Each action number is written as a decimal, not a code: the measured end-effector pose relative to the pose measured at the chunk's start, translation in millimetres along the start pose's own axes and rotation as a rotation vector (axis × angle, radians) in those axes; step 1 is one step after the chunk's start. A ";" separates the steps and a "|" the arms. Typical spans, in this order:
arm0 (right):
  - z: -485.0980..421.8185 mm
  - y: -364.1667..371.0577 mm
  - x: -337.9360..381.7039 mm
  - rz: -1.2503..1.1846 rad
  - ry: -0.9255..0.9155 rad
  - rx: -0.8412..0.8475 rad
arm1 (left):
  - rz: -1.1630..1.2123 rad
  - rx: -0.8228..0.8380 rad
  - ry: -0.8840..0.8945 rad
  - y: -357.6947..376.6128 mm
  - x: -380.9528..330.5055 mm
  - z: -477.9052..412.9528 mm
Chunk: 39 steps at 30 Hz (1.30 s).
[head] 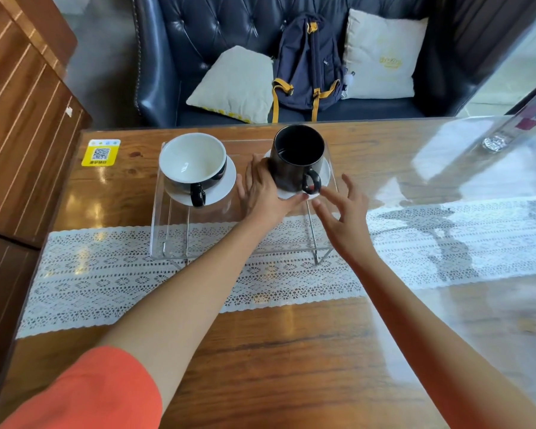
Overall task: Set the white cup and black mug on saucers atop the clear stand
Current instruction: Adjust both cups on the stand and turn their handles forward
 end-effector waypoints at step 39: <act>19.6 30.7 105.7 -0.367 -0.242 0.188 | 0.449 -0.323 0.144 -98.6 35.4 133.5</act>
Point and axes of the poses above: each hand's wrist, its own z-axis away from the middle knuckle, its own y-axis out of the palm, x = y × z, the point moved 7 cm from there along -z, towards the middle knuckle, and after that the axes turned 6 degrees about z, right-handed, at the moved point
